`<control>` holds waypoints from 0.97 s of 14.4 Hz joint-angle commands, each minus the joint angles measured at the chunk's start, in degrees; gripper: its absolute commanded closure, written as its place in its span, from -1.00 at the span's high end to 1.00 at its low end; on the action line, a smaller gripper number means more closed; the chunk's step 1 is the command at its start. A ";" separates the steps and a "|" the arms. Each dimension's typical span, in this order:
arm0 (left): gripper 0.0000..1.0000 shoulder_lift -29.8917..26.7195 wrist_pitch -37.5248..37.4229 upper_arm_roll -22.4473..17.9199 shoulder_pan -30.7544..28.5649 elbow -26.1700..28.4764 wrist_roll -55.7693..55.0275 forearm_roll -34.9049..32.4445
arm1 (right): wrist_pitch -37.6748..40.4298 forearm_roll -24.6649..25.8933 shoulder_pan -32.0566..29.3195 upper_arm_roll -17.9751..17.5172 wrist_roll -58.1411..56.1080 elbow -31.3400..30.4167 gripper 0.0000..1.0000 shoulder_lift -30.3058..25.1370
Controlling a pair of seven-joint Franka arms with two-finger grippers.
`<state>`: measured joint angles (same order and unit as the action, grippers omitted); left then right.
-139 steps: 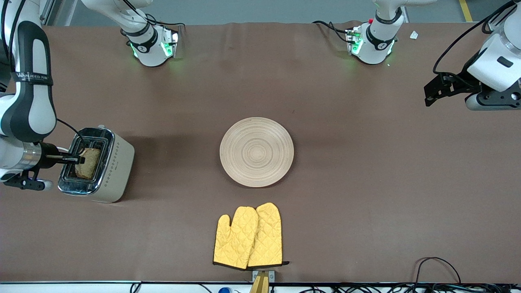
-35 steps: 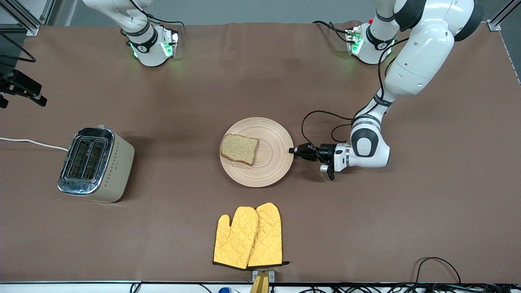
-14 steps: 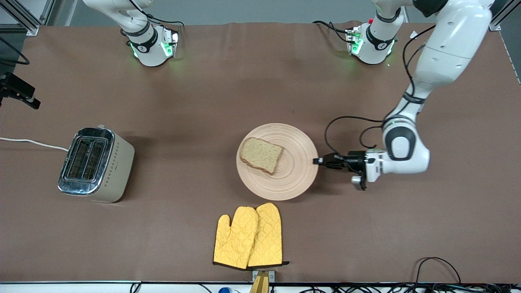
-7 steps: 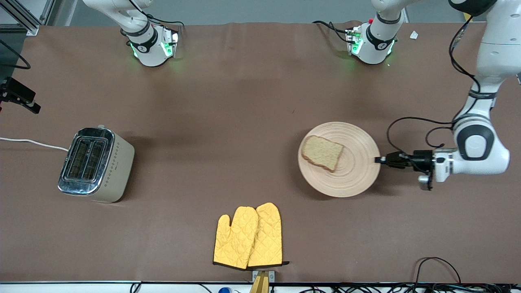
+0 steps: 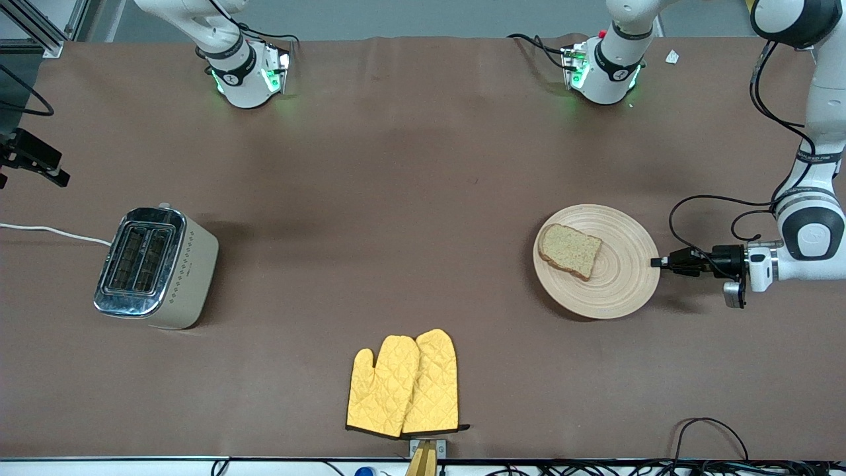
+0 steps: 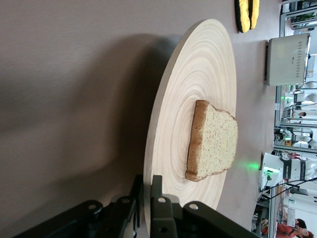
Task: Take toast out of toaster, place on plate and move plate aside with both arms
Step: 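Open the left gripper and pull it back from the plate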
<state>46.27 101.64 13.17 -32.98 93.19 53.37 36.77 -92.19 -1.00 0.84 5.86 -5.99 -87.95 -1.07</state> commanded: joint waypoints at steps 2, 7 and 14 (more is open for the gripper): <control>-0.99 1.19 -1.44 0.37 -3.31 -2.83 1.38 -3.71 | -0.71 0.20 -0.58 -0.50 0.27 -0.91 1.00 -0.69; -0.07 1.19 -1.79 0.28 -4.55 -3.19 1.65 -5.30 | -0.54 0.20 -0.58 -0.50 0.19 -0.91 1.00 -0.69; 1.00 0.13 -9.33 1.16 -1.92 -11.78 -7.47 -5.39 | 0.16 0.29 -0.67 -0.50 0.10 -0.47 1.00 -0.69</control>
<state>46.97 96.77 14.26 -36.63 85.94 50.36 32.62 -92.20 -1.00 0.84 5.87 -5.99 -87.99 -1.07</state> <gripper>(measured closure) 0.145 0.000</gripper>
